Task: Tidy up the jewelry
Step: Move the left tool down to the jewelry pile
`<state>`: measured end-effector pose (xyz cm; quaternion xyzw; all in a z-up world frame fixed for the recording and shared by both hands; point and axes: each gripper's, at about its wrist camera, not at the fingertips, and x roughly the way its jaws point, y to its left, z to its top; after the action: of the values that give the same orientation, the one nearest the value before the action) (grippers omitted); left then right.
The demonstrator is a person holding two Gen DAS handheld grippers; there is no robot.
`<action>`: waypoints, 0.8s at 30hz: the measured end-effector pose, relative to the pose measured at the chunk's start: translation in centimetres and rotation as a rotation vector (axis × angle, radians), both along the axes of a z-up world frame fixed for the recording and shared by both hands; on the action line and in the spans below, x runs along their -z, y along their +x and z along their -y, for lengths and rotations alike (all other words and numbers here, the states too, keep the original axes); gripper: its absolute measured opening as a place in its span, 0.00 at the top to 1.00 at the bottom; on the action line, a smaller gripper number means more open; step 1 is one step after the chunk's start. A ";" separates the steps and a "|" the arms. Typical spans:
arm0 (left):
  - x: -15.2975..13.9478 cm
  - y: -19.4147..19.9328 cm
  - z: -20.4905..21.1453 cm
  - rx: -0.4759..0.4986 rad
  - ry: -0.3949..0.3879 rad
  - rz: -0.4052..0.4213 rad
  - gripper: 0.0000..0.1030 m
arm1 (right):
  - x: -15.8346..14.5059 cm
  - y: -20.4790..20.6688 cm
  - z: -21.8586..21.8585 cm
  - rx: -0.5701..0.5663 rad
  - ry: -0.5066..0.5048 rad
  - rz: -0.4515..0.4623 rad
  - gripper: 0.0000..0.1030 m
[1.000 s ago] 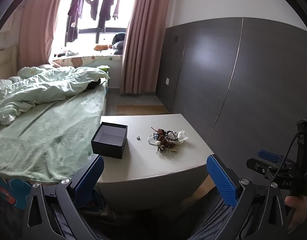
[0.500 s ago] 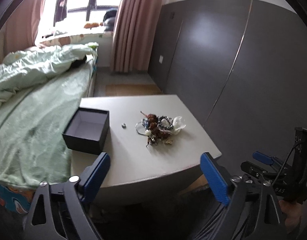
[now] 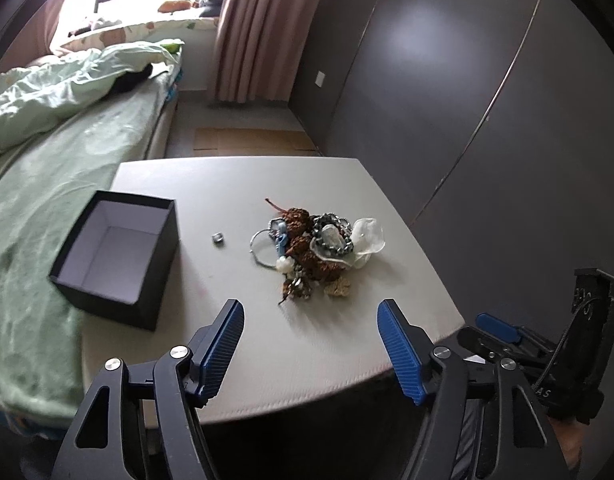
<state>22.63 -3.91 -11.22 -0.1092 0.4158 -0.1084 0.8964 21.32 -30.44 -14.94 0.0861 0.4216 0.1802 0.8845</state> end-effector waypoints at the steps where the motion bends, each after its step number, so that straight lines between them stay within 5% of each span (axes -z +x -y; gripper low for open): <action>1: 0.3 0.7 0.1 0.002 -0.003 -0.005 0.35 | 0.3 0.4 0.1 0.003 0.006 -0.008 0.30; 9: 2.3 5.6 0.8 0.013 -0.034 -0.068 0.49 | 2.3 4.6 0.2 -0.004 0.083 -0.074 0.40; 24: 7.1 11.9 1.3 -0.025 -0.058 -0.207 0.61 | 3.9 11.2 -1.6 0.031 0.310 -0.158 0.59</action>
<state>34.56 -5.22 -18.31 -0.1511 0.5015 -0.0975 0.8463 32.49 -28.83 -18.83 0.2419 0.4556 0.2219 0.8275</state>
